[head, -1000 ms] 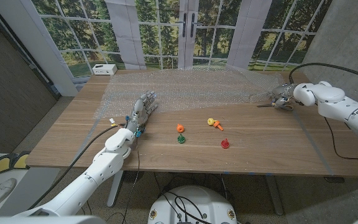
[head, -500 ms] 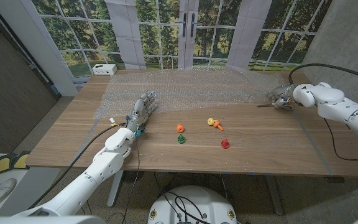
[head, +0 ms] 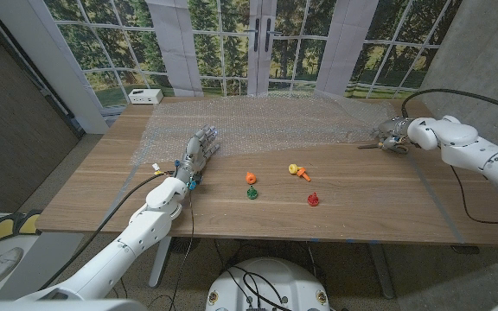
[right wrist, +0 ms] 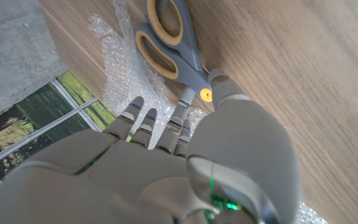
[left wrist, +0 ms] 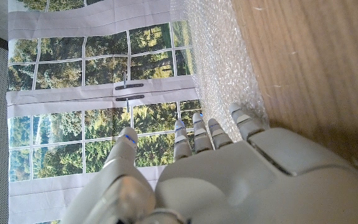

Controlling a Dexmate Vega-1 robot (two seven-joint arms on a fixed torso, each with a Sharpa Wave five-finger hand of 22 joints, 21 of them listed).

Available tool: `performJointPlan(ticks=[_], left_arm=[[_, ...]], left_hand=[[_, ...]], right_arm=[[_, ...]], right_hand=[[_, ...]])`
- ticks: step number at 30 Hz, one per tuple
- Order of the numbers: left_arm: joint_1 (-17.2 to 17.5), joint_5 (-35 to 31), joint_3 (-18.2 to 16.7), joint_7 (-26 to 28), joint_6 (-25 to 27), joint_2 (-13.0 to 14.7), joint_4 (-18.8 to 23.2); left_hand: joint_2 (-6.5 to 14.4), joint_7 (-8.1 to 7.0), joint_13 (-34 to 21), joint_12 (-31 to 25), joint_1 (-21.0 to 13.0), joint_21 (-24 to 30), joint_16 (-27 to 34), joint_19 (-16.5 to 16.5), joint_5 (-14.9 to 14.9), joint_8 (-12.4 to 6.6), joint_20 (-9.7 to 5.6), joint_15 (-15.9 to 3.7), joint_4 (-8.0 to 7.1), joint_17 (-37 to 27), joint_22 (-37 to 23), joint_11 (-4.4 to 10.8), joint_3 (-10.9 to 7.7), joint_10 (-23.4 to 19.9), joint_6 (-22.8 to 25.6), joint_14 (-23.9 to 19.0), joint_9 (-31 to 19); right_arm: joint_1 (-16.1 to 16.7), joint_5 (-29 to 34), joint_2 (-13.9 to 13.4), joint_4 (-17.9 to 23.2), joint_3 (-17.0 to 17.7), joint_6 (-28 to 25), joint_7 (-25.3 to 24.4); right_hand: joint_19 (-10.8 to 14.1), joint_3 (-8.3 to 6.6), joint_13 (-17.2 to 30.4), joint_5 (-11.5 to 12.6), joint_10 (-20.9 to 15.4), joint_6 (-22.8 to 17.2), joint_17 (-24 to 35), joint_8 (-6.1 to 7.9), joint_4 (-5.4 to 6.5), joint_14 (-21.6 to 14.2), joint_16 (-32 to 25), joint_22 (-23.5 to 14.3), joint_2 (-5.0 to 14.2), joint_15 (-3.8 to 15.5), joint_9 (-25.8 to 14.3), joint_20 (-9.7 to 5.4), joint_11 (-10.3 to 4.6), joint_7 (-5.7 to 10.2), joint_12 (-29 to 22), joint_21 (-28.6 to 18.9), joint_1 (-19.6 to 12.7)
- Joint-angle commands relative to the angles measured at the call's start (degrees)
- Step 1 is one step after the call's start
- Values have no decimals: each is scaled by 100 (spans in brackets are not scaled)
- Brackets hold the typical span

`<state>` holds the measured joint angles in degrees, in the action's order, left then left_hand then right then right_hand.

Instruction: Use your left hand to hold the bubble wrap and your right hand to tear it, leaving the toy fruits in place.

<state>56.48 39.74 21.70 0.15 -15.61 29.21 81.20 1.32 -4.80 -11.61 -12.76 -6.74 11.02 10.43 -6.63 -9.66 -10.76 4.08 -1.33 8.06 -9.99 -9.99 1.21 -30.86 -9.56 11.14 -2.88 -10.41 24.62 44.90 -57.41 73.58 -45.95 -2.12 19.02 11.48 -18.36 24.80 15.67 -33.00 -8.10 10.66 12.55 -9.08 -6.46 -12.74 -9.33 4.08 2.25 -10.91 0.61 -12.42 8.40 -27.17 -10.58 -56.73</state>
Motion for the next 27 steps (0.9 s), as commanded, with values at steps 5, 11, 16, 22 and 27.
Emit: performJointPlan(ticks=[5, 11, 16, 22, 27], left_arm=[[16, 9, -3, -4, -13, -6, -12], [22, 15, -8, -1, -29, -18, -16], [30, 14, -9, 6, -22, -10, -1], [41, 17, -10, 11, -24, -12, 10], [51, 12, -11, 19, -20, -2, 24]], left_hand=[[9, -9, -5, -16, 8, 18, 11, -10, -17, -14, -31, -16, 8, -13, -15, 6, 13, -37, 50, -36, -18], [9, -12, -5, -17, 9, 15, 9, -1, -17, -12, -28, -11, 8, -13, -15, 6, 14, -40, 45, -30, -18], [10, -12, -6, -15, 11, 15, 11, -2, -16, -13, -30, -15, 7, -13, -15, 13, 15, -39, 47, -35, -18], [11, -15, -6, -15, 15, 17, 11, -4, -16, -16, -32, -15, 5, -13, -15, 2, 16, -41, 55, -36, -18], [11, -11, -6, -14, 17, 17, 11, -4, -15, -16, -37, -13, 3, -14, -15, 3, 17, -41, 58, -37, -18]], right_arm=[[12, 0, 25, -48, -37, 0, -88], [62, -59, 27, -64, -22, 4, -181], [106, -97, 39, -70, -15, -6, -270], [148, -165, 59, -94, -25, 26, -311], [190, -254, 71, -101, -15, 28, -313]], right_hand=[[63, -24, -51, -9, -42, 6, 26, 18, -5, -53, -48, -22, 16, 938, -11, -22, 6, 20, 72, -24, -79], [75, -34, -58, -23, -201, 31, 38, -15, 11, -111, -62, -22, 80, 946, -11, -63, 17, 58, 35, -22, -112], [118, -42, -43, -46, -355, 36, 53, -51, 0, -221, -90, -21, 114, 964, -12, -74, 16, 52, -41, -30, -166], [140, -37, -22, -59, -289, 169, 55, -123, -26, -270, -83, -21, 88, 983, -14, -59, 31, -32, -42, -30, -217], [147, -56, 23, -22, -196, 229, 48, -155, -57, -303, -53, -22, 77, 988, -19, -14, 63, -113, -60, -25, -300]])
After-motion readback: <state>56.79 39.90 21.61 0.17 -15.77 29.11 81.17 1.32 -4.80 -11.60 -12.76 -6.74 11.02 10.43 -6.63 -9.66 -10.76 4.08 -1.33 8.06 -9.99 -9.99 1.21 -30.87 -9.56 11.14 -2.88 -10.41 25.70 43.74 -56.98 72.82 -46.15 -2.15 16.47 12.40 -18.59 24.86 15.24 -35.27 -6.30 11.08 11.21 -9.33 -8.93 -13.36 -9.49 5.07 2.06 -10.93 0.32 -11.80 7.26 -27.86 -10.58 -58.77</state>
